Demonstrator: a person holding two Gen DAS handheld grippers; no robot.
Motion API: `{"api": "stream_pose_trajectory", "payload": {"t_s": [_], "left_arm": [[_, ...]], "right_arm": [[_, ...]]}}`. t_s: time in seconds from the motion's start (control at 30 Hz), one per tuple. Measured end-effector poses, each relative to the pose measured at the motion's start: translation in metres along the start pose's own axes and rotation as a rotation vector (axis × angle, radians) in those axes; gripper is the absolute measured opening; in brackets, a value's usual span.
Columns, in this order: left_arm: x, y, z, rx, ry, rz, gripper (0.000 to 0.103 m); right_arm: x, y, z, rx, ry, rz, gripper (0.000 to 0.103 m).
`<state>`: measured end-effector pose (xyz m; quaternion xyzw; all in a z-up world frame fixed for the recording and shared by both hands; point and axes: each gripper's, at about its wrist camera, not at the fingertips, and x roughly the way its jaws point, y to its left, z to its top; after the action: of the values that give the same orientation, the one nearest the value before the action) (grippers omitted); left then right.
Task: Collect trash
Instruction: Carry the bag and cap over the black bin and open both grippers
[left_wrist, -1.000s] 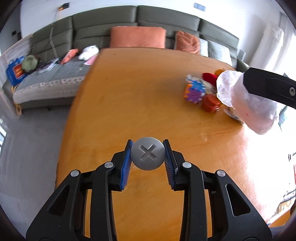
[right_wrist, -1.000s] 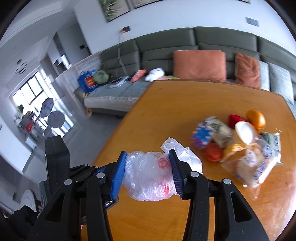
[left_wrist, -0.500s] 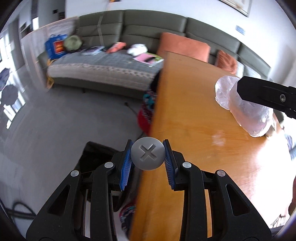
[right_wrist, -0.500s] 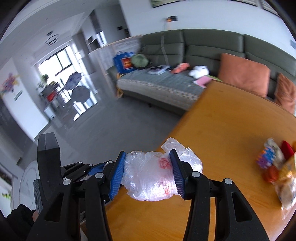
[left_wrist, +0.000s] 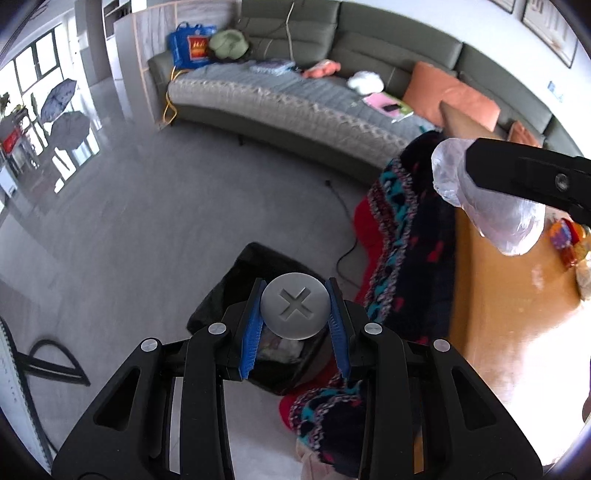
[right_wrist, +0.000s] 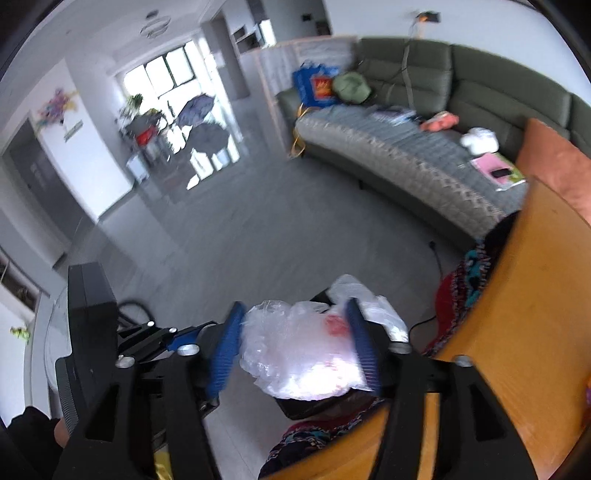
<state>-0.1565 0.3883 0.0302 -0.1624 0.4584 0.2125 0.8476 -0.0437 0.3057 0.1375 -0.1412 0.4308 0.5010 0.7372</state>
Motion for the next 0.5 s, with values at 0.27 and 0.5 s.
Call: {"api": "stream_pose_trajectory", "payload": {"t_s": [0.27, 0.5], "left_arm": [[0.012, 0.027, 0.006, -0.055, 0.009, 0.068, 0.097], [0.017, 0.024, 0.008, -0.059, 0.02, 0.063, 0.097]], "right_arm": [[0.024, -0.007, 0.012, 0.047, 0.024, -0.036, 0.079], [0.017, -0.022, 0.008, 0.081, 0.028, -0.01, 0.081]]}}
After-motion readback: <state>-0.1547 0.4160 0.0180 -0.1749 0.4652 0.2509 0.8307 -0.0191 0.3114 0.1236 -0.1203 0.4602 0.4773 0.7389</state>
